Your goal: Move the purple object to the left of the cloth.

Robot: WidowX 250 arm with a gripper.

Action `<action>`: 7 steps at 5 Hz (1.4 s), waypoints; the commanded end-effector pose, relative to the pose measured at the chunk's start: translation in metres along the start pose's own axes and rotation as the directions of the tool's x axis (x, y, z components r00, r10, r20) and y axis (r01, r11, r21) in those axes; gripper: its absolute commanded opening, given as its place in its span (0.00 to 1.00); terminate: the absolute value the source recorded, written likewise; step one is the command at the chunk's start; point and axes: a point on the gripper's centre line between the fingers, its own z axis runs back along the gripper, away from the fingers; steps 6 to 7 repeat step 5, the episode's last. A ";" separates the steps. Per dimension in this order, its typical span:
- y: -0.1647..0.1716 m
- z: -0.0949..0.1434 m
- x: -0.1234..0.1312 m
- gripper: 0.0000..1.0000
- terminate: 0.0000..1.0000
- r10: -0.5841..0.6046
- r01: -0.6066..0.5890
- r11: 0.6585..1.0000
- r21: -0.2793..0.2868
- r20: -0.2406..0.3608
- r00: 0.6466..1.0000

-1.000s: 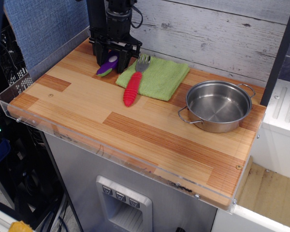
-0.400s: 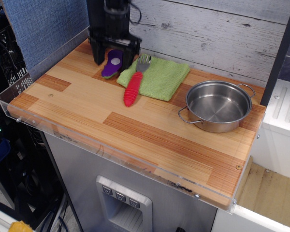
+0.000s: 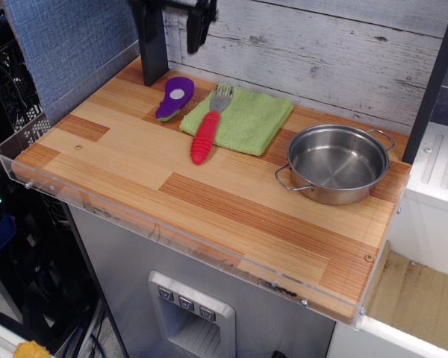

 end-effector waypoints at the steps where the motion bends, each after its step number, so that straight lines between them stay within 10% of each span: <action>1: -0.047 0.061 -0.027 1.00 0.00 -0.068 0.069 0.998 -0.015 0.068 0.995; 4: -0.053 0.077 -0.052 1.00 0.00 -0.132 0.134 0.990 -0.053 0.053 0.990; 5: -0.053 0.077 -0.052 1.00 1.00 -0.132 0.134 0.990 -0.053 0.053 0.990; 7: -0.053 0.077 -0.052 1.00 1.00 -0.132 0.134 0.990 -0.053 0.053 0.990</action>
